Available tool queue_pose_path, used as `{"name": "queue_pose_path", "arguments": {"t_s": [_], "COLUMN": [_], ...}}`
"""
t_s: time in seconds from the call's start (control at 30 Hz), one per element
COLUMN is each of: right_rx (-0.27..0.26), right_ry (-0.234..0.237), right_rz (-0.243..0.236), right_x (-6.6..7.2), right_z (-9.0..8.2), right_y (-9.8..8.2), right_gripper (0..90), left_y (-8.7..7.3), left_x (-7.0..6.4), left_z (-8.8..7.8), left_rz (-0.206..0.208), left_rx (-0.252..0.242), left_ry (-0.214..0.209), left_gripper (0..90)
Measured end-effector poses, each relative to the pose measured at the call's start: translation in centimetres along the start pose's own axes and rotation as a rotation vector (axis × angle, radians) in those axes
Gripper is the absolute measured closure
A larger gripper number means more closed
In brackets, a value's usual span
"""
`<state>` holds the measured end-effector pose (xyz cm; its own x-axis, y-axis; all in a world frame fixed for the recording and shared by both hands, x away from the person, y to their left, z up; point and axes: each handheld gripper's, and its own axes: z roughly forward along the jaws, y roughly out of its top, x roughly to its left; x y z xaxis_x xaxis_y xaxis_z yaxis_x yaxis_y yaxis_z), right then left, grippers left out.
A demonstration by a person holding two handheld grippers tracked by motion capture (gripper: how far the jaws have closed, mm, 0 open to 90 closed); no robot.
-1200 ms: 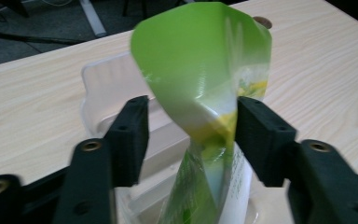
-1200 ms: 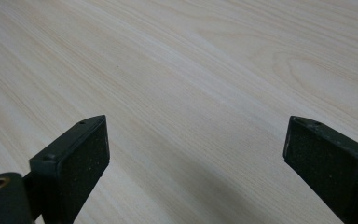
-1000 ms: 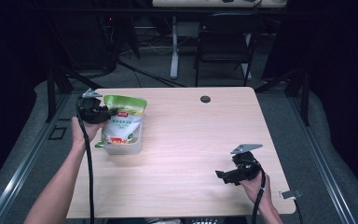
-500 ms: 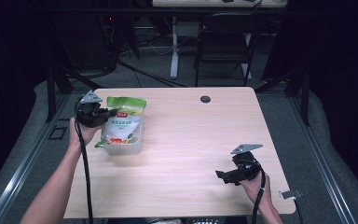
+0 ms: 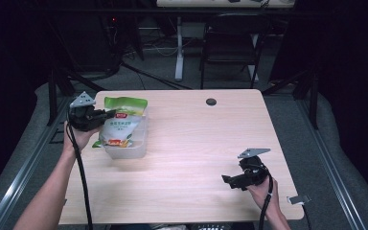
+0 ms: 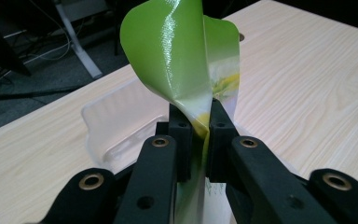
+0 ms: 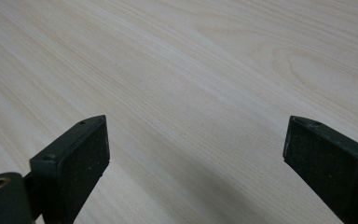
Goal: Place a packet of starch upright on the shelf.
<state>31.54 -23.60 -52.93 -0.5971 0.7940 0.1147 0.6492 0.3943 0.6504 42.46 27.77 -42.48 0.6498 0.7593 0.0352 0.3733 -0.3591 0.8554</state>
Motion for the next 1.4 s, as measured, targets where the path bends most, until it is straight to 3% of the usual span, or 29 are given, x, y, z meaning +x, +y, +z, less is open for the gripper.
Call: {"name": "queue_pose_path", "arguments": {"t_s": [0.33,0.47,0.97,1.1,1.3,1.4], "right_rx": [-0.006,-0.002,0.006,0.0,0.002,0.005], "right_ry": [0.0,-0.001,0.0,-0.003,0.003,-0.001], "right_rz": [-0.003,-0.001,-0.005,-0.007,-0.006,-0.008], "right_x": [-0.1,0.0,0.0,0.0,0.1,0.1], "right_z": [0.0,-0.1,-0.1,-0.1,-0.1,-0.1], "right_y": [0.0,0.0,0.1,0.1,0.1,0.0], "right_gripper": [6.5,6.6,6.6,6.6,6.6,6.7], "left_y": [0.4,-0.1,-0.4,-1.1,-3.7,-4.2], "left_x": [-0.2,0.1,-0.3,-0.4,-0.2,-0.1], "left_z": [-0.2,0.0,0.6,1.2,2.5,2.6], "left_rz": [-0.013,-0.051,-0.07,-0.082,-0.157,-0.168], "left_rx": [-0.087,-0.129,-0.168,-0.184,-0.205,-0.207], "left_ry": [-0.011,-0.021,-0.027,-0.025,-0.017,-0.015], "left_gripper": [84.5,84.5,84.7,84.7,84.6,84.6]}}
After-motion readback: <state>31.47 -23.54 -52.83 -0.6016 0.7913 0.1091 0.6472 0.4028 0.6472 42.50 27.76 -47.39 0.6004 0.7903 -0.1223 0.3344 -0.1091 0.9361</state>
